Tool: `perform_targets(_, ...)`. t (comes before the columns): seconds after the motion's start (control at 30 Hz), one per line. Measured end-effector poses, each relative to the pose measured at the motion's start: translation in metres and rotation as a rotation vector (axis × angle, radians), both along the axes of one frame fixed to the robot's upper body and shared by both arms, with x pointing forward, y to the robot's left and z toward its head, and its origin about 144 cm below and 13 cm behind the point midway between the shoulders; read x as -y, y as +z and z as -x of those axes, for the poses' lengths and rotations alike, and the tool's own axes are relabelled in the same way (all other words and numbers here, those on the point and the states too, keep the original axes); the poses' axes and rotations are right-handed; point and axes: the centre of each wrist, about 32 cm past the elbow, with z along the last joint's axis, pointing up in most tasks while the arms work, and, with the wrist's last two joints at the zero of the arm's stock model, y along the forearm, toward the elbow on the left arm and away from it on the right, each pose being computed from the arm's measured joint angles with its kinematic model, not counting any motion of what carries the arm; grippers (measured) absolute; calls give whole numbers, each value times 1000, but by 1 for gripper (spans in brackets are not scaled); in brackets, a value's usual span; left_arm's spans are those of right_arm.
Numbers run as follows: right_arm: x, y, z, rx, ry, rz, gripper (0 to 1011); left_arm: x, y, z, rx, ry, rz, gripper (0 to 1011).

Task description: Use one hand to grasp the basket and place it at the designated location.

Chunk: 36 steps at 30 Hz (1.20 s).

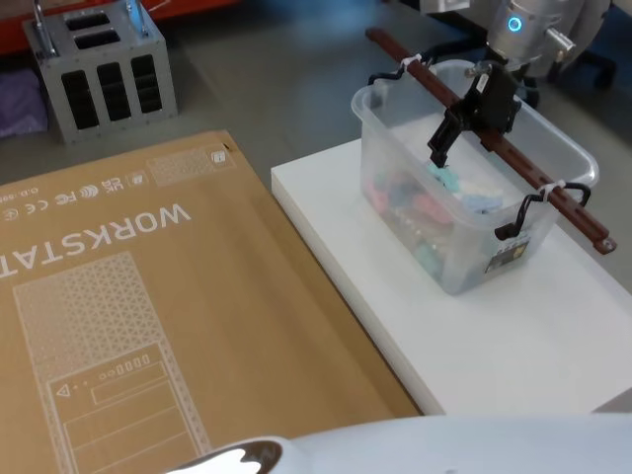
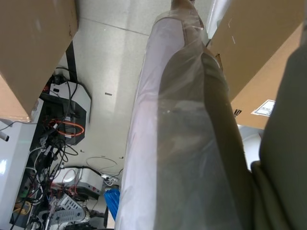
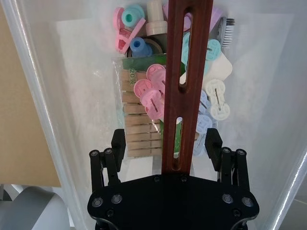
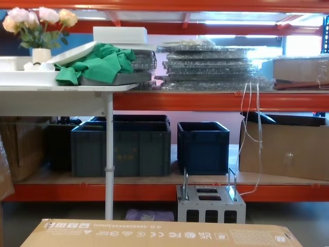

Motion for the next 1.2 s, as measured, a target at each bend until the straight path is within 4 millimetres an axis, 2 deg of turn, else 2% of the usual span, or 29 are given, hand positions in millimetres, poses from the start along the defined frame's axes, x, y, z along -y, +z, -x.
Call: perform_targets(1.2,6,-4,9,3,-28,8,1001,0,0,0,0,0,0,0)
